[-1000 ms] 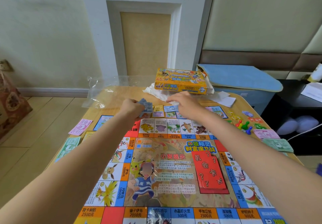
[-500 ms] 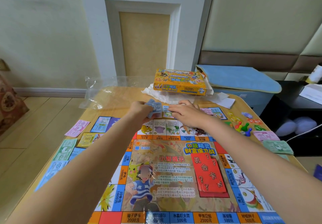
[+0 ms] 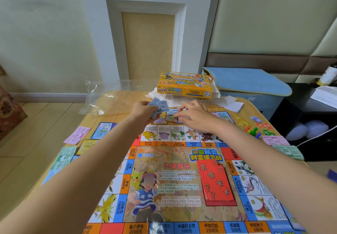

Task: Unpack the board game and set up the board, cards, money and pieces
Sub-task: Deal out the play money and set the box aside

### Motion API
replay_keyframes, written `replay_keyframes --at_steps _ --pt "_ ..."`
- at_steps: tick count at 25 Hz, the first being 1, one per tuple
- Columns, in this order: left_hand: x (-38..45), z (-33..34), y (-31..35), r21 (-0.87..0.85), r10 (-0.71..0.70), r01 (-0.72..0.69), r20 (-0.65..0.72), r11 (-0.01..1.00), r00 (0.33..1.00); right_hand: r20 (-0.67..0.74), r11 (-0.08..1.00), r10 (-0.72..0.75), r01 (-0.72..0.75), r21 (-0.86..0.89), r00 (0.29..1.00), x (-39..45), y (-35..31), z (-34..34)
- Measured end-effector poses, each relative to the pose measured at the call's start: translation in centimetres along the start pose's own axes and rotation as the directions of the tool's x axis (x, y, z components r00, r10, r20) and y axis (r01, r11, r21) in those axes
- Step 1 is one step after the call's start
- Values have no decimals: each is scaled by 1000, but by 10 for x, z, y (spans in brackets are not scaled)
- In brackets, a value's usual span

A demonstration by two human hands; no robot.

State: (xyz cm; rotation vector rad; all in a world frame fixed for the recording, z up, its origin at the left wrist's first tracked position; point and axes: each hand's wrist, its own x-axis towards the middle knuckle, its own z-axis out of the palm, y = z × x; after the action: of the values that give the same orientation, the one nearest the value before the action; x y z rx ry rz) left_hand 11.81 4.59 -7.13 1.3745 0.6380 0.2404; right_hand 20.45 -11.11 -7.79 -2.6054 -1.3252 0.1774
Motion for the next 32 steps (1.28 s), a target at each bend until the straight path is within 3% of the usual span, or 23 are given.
replay_keyframes --at_steps 5,13,15,18,20,25,32 --pt "0 21 1 -162 -28 35 44 986 999 38 999 -50 50 0 998 -8 3 2" --pt "12 36 2 -110 -113 111 -4 988 994 53 996 -84 85 -6 995 -10 5 1" --pt "16 37 2 -114 -120 118 -14 986 993 -47 991 -42 47 123 998 -9 9 -4" --pt "18 40 4 -206 -92 94 17 974 996 -282 926 207 -94 366 937 -1 29 -16" --pt "17 42 3 -231 -96 104 43 967 994 -263 931 259 -167 325 930 -1 39 -19" --pt "14 49 -1 -243 -161 170 58 955 985 -102 968 184 -162 193 978 -9 37 -9" --pt "14 49 -2 -214 -161 170 60 962 985 -183 965 225 -193 176 957 -1 37 -3"
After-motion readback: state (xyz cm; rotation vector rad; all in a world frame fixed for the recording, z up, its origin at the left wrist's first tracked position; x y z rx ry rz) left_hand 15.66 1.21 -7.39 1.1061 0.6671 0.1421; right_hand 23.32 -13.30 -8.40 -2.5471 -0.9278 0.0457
